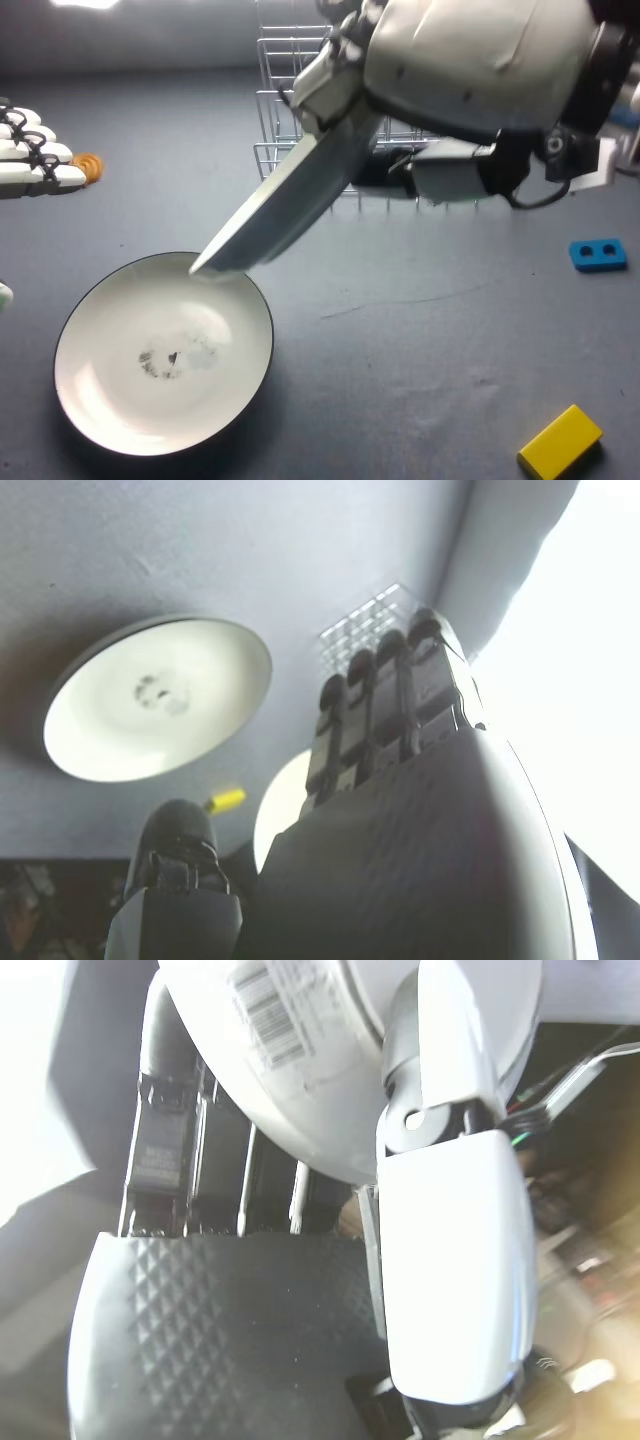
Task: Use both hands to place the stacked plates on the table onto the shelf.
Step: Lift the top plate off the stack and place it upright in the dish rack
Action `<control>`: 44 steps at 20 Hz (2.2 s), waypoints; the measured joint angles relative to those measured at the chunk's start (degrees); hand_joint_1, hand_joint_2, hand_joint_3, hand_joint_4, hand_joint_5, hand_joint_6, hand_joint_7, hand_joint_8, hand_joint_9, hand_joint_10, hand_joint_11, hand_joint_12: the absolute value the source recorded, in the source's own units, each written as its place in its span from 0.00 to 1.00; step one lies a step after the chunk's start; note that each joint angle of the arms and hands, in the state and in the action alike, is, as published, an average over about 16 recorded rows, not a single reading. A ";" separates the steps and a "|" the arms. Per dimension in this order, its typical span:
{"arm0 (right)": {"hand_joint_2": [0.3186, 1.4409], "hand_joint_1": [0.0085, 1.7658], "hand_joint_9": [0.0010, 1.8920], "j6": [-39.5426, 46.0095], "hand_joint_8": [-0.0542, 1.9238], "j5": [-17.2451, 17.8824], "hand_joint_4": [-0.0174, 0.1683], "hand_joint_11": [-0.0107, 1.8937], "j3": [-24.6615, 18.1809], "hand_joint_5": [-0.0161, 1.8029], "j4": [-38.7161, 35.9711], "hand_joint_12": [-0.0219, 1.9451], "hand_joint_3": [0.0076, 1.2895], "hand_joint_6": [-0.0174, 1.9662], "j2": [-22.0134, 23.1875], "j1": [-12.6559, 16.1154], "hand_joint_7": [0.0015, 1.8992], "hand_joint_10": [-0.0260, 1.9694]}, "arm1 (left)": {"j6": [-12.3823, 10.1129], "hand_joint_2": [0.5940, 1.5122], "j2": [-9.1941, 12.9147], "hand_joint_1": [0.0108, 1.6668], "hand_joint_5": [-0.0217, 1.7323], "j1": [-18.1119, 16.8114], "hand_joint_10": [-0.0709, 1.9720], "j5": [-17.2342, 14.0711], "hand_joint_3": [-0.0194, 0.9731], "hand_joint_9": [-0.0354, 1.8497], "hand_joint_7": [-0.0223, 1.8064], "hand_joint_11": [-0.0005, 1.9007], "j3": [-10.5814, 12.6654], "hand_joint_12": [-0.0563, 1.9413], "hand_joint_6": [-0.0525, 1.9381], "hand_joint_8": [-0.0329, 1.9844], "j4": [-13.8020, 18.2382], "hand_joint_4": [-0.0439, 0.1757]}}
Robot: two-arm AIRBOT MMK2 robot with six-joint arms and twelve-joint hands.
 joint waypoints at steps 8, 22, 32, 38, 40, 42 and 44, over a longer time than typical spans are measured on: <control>0.58 0.68 0.61 11.38 0.44 -1.91 0.15 0.35 2.92 0.54 6.38 0.68 0.00 0.51 1.72 3.53 0.58 0.17 | 0.04 0.65 -1.15 0.00 0.05 2.51 0.04 -9.62 0.02 0.04 0.05 0.01 0.46 0.04 0.04 0.02 2.66 0.21; 0.58 0.69 0.60 17.93 0.44 -5.69 0.16 0.35 10.84 0.53 17.88 0.68 0.00 0.50 0.78 6.62 0.58 0.18 | 0.39 0.65 -2.90 0.00 0.05 5.16 0.04 -19.45 0.02 0.03 0.04 0.01 -0.13 0.04 0.04 0.02 12.11 0.21; 0.58 0.69 0.58 18.29 0.47 -6.54 0.18 0.34 16.39 0.53 20.39 0.70 0.00 0.51 -1.83 6.84 0.57 0.22 | 1.17 0.65 -5.37 0.00 0.03 5.84 0.04 -13.98 0.02 0.03 0.02 0.01 0.02 0.04 0.04 0.02 19.77 0.21; 0.58 0.69 0.55 18.90 0.48 -6.77 0.19 0.32 19.27 0.53 20.51 0.71 0.00 0.52 -3.31 6.03 0.55 0.25 | 1.39 0.64 -6.70 0.00 0.03 6.96 0.04 -7.75 0.02 0.03 0.02 0.01 -0.08 0.03 0.04 0.02 18.79 0.21; 0.58 0.69 0.55 19.16 0.49 -6.82 0.19 0.32 20.11 0.53 20.50 0.71 0.00 0.52 -3.73 5.59 0.55 0.26 | 1.41 0.64 -7.00 0.00 0.02 7.40 0.04 -5.57 0.02 0.03 0.02 0.01 -0.18 0.03 0.04 0.02 17.73 0.21; 0.58 0.69 0.55 19.51 0.49 -6.89 0.18 0.32 20.91 0.52 20.51 0.71 0.00 0.52 -4.09 5.10 0.55 0.28 | 1.44 0.64 -7.24 0.00 0.03 7.84 0.04 -3.73 0.02 0.03 0.02 0.01 -0.28 0.03 0.04 0.02 16.50 0.21; 0.58 0.69 0.54 20.08 0.48 -7.02 0.18 0.32 21.67 0.52 20.51 0.70 0.00 0.52 -4.42 4.59 0.55 0.28 | 1.45 0.64 -7.34 0.00 0.03 8.26 0.04 -2.35 0.02 0.03 0.02 0.01 -0.39 0.03 0.04 0.02 15.23 0.21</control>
